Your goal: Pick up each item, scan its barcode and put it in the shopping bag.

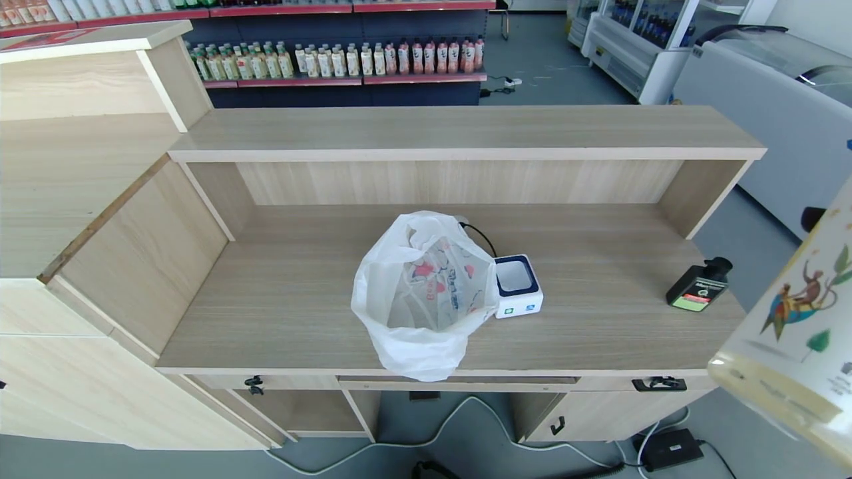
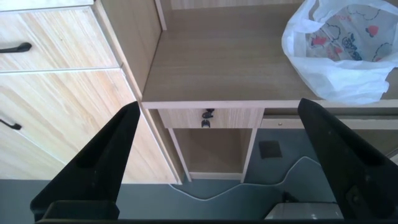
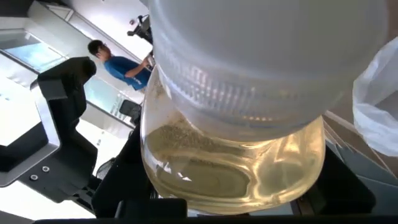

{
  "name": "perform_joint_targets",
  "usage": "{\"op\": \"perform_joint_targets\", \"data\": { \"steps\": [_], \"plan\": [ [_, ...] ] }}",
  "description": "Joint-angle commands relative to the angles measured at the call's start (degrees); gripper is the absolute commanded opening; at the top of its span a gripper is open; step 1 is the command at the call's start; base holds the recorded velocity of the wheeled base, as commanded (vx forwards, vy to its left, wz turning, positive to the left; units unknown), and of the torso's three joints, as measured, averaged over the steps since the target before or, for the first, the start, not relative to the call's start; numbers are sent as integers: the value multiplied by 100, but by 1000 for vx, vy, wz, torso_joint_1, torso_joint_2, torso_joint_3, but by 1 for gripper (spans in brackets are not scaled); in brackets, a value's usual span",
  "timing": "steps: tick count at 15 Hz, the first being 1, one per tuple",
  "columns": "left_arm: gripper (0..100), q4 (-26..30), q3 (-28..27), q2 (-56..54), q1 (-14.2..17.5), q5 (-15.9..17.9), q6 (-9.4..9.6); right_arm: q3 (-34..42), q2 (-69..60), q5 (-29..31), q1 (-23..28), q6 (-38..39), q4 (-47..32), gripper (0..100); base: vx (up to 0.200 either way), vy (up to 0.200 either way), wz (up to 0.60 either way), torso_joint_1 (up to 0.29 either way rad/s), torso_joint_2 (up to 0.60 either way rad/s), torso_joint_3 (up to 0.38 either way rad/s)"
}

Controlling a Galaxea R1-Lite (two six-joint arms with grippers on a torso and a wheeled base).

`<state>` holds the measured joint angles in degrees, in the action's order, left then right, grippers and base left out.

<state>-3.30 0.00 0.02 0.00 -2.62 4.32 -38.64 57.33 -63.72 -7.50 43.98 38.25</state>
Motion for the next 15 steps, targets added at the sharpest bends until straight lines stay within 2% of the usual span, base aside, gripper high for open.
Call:
{"op": "perform_joint_targets", "data": {
  "steps": [1, 11, 15],
  "plan": [
    [100, -4, 0, -2, 0, -2, -1, 15, -205, -26, -164, 110, -2, 0, 0, 0, 0, 0, 0, 0],
    [100, -4, 0, -2, 0, -2, -1, 498, -618, 97, -138, 119, -125, 0, 0, 0, 0, 0, 0, 0],
    [100, -4, 0, -2, 0, -2, -1, 569, -618, 97, 134, 119, -134, 0, 0, 0, 0, 0, 0, 0]
  ]
}}
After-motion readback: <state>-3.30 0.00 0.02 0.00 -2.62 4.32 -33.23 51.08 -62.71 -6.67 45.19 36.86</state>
